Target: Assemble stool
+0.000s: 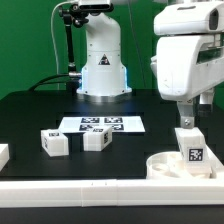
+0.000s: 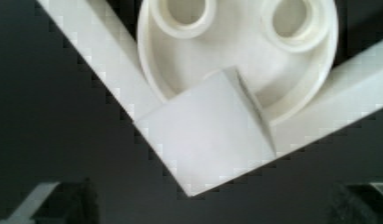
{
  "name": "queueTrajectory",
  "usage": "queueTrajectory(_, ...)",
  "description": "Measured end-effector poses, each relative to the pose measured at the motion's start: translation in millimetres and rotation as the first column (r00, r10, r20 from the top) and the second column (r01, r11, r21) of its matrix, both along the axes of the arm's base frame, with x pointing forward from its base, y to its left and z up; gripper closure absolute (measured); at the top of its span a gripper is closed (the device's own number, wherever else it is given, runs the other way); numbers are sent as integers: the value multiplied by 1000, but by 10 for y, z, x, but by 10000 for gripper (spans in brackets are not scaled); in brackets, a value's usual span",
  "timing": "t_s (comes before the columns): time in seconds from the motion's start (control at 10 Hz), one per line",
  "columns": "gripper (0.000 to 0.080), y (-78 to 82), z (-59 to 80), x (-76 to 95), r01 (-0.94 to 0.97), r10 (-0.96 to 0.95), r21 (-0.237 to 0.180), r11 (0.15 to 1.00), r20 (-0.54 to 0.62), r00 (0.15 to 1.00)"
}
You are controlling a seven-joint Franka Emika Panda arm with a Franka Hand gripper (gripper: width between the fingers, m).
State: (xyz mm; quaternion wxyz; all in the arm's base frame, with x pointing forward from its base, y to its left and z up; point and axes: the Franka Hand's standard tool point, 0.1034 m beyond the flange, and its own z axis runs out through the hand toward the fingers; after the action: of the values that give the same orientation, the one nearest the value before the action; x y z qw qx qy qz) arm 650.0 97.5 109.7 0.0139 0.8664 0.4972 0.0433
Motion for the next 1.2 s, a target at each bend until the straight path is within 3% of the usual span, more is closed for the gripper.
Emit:
queueTrajectory(0.2, 150, -26, -3, 1, -85, 85, -10, 996, 1, 996)
queueTrajectory(0.5, 150, -46, -87, 3, -357, 357, -58, 932, -10, 934)
queueTrajectory(1.2, 173, 18, -282, -54, -352, 351, -51, 934, -40, 936)
